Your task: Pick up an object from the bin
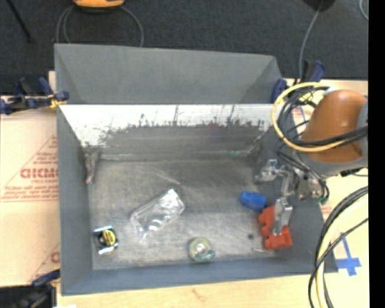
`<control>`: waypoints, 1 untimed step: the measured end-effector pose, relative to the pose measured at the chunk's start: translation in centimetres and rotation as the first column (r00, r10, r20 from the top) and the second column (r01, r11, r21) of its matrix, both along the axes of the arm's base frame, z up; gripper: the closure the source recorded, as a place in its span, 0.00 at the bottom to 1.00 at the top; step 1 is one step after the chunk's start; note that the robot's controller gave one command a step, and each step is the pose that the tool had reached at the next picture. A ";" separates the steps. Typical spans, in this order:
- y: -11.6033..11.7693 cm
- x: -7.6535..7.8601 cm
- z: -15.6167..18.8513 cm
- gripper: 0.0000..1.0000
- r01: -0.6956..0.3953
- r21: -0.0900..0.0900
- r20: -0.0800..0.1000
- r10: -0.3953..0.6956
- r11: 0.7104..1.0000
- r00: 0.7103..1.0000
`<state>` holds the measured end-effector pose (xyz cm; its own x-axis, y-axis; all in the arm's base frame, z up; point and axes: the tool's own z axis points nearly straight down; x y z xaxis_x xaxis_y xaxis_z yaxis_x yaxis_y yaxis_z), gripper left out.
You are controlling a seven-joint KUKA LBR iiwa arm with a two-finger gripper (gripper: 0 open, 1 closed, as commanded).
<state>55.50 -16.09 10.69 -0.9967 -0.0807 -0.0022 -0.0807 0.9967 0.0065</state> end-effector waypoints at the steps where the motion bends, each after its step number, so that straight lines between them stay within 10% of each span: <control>1: 0.8 -0.8 -3.4 0.00 0.227 -0.004 0.008 -0.227 0.974 0.974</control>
Offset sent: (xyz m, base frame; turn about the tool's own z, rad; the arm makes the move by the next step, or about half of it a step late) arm -0.0111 0.0081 -0.0369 0.2303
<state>54.70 -15.28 7.28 -0.9890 0.1477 -0.0101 0.1476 0.9890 0.0014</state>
